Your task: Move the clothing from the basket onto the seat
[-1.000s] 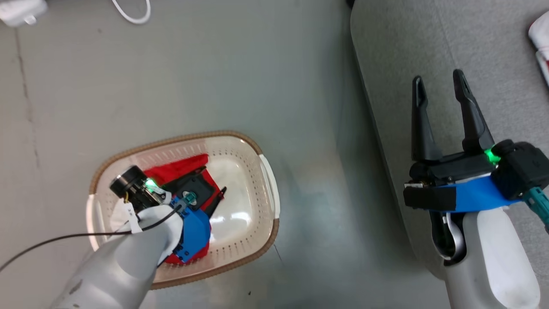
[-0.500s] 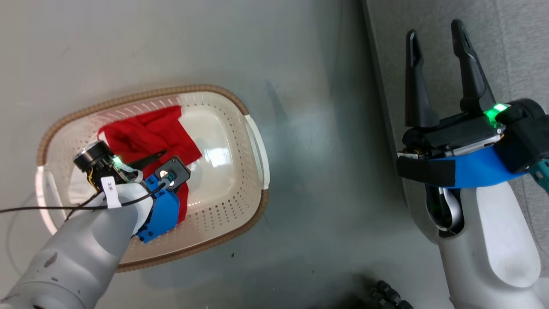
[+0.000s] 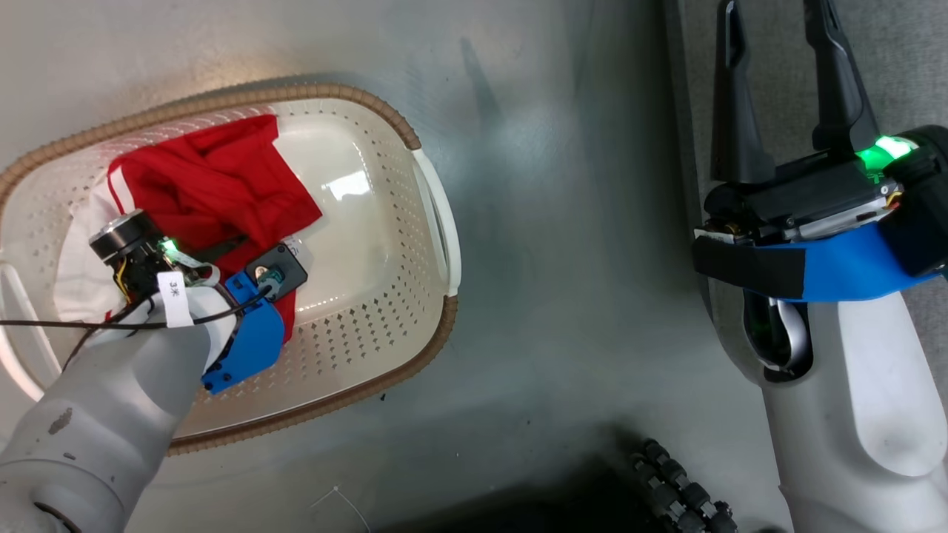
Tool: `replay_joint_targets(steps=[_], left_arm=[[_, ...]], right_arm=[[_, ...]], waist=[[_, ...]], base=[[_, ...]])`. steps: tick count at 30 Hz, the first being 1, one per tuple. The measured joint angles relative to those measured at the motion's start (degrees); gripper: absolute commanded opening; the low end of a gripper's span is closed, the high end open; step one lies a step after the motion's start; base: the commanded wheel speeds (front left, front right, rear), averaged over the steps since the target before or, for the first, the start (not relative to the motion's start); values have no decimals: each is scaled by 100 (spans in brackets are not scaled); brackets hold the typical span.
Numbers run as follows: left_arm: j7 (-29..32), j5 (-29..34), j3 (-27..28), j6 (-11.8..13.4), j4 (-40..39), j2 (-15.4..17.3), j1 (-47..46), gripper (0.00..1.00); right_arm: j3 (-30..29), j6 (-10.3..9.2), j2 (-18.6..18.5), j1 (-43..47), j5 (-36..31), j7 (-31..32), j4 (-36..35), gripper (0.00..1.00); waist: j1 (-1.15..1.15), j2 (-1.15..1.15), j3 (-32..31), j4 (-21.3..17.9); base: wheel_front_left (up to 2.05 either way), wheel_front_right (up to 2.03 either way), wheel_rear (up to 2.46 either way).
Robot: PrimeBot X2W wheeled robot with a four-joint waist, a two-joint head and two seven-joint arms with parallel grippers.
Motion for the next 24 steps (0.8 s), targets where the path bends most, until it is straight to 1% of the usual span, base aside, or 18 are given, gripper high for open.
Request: replay_joint_targets(steps=[6,13,14,15,17,18,24], left_arm=[[140,52,-41,0,38,55,-130,100],[231,98,-59,0,76,116,-222,100],[249,101,-63,0,82,122,-242,92],[252,104,-63,0,87,127,-254,56],[299,134,-65,0,96,130,-265,2],[302,147,-67,0,100,130,-265,0],[301,149,-73,13,115,68,-265,0]], right_arm=[[-10,0,0,-54,21,0,-43,100],[-42,0,0,-67,65,0,-57,100],[-48,0,0,-67,74,0,-58,100],[-54,0,0,-67,88,0,-58,100],[-64,0,0,-67,103,0,-58,100],[-69,0,0,-67,103,0,-58,100],[-100,0,0,-67,110,0,-43,100]], waist=[[0,0,228,-36],[-1,0,339,-98],[-1,0,350,-104],[-1,0,357,-109],[-1,0,364,-114],[-1,0,364,-114],[-1,0,307,-91]], base=[[0,0,0],[0,0,0],[0,0,0],[0,0,0],[0,0,0],[0,0,0],[0,0,0]])
